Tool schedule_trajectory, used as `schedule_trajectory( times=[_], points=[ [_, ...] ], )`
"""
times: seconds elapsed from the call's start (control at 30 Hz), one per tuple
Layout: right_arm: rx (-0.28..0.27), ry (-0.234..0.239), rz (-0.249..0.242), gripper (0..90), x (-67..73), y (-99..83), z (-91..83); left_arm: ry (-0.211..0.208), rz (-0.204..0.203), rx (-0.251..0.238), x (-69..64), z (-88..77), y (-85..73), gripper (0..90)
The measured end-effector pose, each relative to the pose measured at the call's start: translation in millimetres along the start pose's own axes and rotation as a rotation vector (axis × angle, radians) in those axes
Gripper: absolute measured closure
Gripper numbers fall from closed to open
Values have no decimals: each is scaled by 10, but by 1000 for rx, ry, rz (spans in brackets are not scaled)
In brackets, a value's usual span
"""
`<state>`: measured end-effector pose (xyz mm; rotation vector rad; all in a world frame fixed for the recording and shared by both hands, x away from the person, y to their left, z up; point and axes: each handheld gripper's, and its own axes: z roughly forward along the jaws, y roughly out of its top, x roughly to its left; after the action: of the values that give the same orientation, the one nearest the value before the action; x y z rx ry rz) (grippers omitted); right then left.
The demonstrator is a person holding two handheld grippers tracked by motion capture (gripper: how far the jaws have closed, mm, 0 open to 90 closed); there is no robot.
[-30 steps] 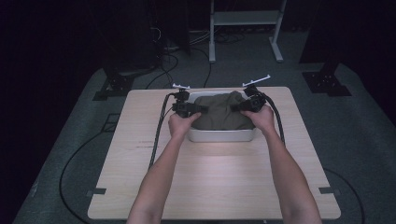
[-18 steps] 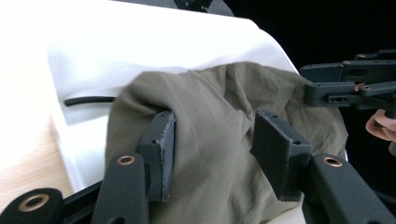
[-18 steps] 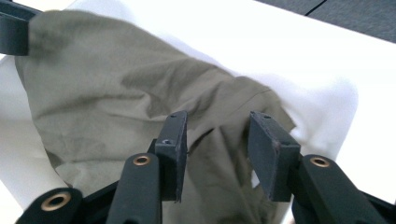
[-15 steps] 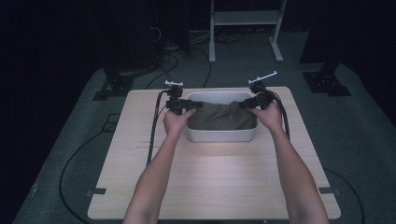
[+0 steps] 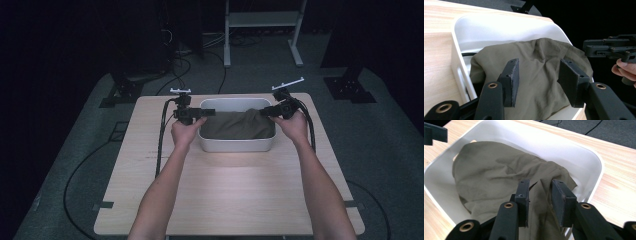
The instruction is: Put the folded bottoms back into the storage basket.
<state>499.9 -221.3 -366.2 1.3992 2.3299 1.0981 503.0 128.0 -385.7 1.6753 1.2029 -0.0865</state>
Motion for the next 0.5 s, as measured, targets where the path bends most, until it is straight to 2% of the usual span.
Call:
schedule_trajectory(
  times=[0.13,0.2,0.37,0.4,0.43,0.5],
  points=[
    [-20,15,-4,695,7,-20,-46,-16,4,-2,-28,-7,-5,510],
    [-23,41,3,760,3,-57,-68,-23,4,-1,-66,4,-23,511],
    [45,42,3,823,-14,-168,59,-37,5,1,-93,20,-56,510],
    [45,42,3,823,-14,-168,59,-37,5,1,-93,20,-56,510],
    [83,25,9,824,-10,-197,148,-42,8,5,-99,25,-63,509],
    [118,12,8,825,-11,-216,230,-49,6,0,-102,24,-62,509]
  ],
)
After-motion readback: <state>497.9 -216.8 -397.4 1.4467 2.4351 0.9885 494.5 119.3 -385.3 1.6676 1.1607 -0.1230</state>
